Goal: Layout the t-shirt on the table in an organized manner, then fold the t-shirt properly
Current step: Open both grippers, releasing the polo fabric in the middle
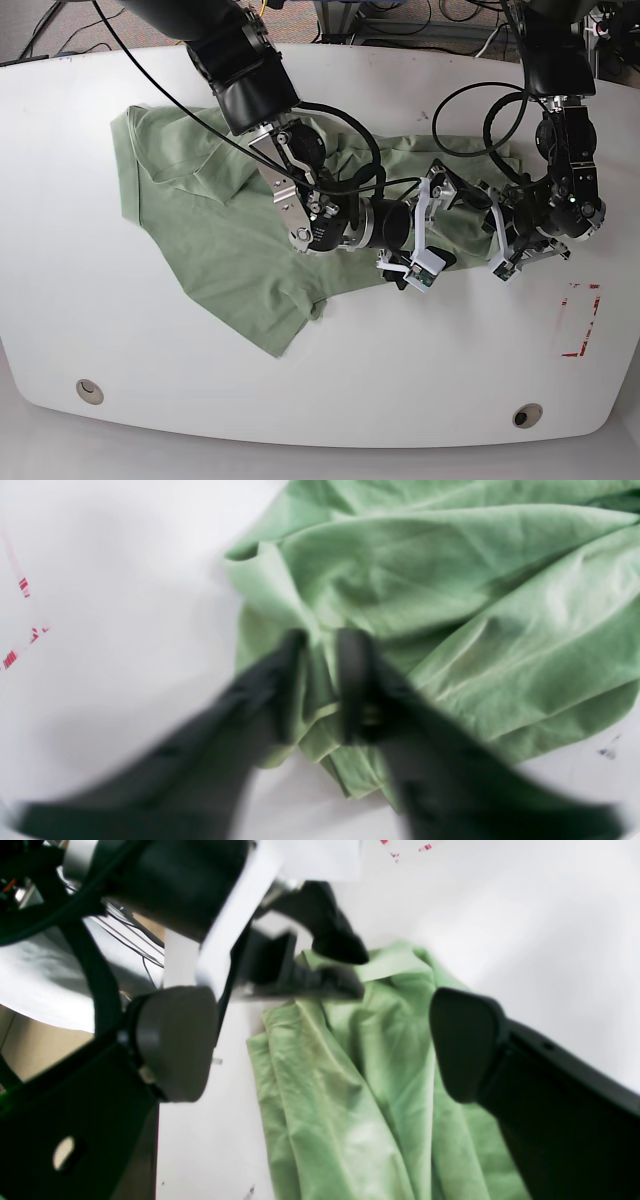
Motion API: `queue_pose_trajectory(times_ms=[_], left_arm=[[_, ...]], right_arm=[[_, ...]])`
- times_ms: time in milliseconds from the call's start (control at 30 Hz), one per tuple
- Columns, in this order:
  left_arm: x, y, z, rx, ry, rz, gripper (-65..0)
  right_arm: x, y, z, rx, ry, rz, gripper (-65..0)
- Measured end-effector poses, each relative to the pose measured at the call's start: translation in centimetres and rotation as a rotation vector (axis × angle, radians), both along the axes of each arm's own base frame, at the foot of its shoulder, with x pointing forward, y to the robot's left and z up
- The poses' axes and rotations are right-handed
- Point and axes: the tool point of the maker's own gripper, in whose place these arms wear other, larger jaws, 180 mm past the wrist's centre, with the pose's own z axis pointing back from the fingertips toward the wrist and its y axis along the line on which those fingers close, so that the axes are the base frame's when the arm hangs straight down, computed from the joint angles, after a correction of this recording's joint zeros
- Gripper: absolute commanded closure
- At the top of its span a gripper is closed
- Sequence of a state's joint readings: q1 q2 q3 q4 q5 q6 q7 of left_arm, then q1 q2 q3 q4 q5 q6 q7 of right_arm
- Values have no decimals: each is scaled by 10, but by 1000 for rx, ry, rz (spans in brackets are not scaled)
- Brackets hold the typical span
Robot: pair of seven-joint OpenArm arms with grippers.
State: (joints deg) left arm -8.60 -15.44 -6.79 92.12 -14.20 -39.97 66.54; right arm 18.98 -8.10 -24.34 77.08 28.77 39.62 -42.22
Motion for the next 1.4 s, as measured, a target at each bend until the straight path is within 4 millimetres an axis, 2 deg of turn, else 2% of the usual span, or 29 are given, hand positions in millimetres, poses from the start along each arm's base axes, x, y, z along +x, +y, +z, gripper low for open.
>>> queue_pose_trajectory(times_ms=[100,267,467,567,833,1000,1133,1267,1400], left_arm=[[0,0,2,3,-5,-1,-349],[2,-1,6,5,-20,-5,-406],[1,-1,5,7,-16,-5,-524],[2,-1,6,7,-18,-6,-551],[2,-1,7,7,-22,-5,-556],[13,8,20,-2,-60,25,-558],[22,22,34,7,-100,54,-560],[23,35,39,37,-103,69,-560],[27,33,43,32,-116,66,-560]], right_arm=[[0,0,0,0,0,0,-650],[0,0,0,2,-1,-1,-650],[0,0,0,1,0,0,-650],[0,0,0,1,0,0,-650],[1,-3,-1,-2,-2,-4,-650],[9,-25,-10,-31,-1,-35,-650],[18,-61,-23,-77,-6,-106,-650],[21,-95,-27,-105,-20,-171,-650],[18,-117,-27,-144,-61,-180,-650]])
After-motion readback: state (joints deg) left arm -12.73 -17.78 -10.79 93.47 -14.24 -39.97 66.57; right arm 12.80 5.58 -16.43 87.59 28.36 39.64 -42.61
